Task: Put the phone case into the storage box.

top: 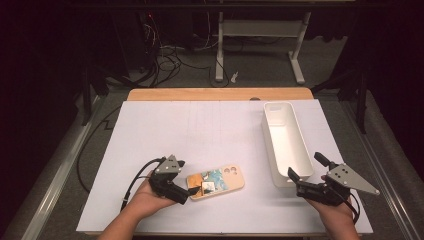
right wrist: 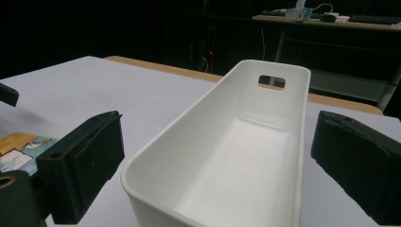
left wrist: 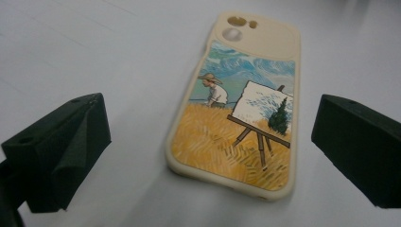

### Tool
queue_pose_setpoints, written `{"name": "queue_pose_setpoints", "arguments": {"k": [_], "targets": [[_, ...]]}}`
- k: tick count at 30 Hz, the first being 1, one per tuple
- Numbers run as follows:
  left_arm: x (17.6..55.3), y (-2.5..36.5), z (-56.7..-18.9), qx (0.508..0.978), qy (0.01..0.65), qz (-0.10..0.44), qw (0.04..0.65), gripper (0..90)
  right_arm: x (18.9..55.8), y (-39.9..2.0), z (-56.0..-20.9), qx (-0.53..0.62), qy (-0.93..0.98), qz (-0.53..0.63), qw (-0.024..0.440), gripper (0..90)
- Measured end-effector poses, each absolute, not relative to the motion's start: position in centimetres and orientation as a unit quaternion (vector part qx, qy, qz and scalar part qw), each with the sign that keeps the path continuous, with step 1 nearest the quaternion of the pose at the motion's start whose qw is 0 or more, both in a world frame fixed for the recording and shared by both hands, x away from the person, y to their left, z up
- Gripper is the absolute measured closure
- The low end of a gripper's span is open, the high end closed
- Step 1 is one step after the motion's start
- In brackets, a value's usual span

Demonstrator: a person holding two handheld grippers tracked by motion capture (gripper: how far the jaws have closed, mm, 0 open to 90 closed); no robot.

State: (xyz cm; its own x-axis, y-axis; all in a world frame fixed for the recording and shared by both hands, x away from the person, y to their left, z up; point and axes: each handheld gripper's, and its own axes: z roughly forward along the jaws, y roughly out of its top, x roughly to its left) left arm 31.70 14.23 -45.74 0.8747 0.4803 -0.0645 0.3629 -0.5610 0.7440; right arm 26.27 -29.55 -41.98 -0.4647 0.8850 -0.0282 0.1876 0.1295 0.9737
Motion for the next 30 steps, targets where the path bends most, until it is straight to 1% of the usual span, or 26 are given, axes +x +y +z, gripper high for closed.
{"name": "queue_pose_setpoints", "arguments": {"k": [8, 15, 21, 26, 30], "targets": [[32.4, 11.9, -46.2, 0.909, 0.208, 0.053, 0.357, 1.8, 26.3, -29.4, -42.0, 0.396, 0.675, 0.526, 0.332, 3.9], [32.7, 9.9, -46.9, 0.933, 0.176, 0.056, 0.309, 2.0, 26.3, -29.4, -41.9, 0.395, 0.677, 0.526, 0.332, 3.9], [33.1, 9.3, -47.3, 0.937, 0.171, 0.046, 0.300, 3.6, 26.3, -29.4, -41.9, 0.395, 0.676, 0.527, 0.332, 3.9], [33.5, 9.2, -47.5, 0.939, 0.169, 0.029, 0.300, 1.1, 26.3, -29.4, -41.9, 0.393, 0.676, 0.527, 0.332, 4.0], [33.4, 9.2, -47.6, 0.940, 0.166, 0.031, 0.298, 0.5, 26.3, -29.3, -41.9, 0.393, 0.677, 0.527, 0.331, 4.0]]}}
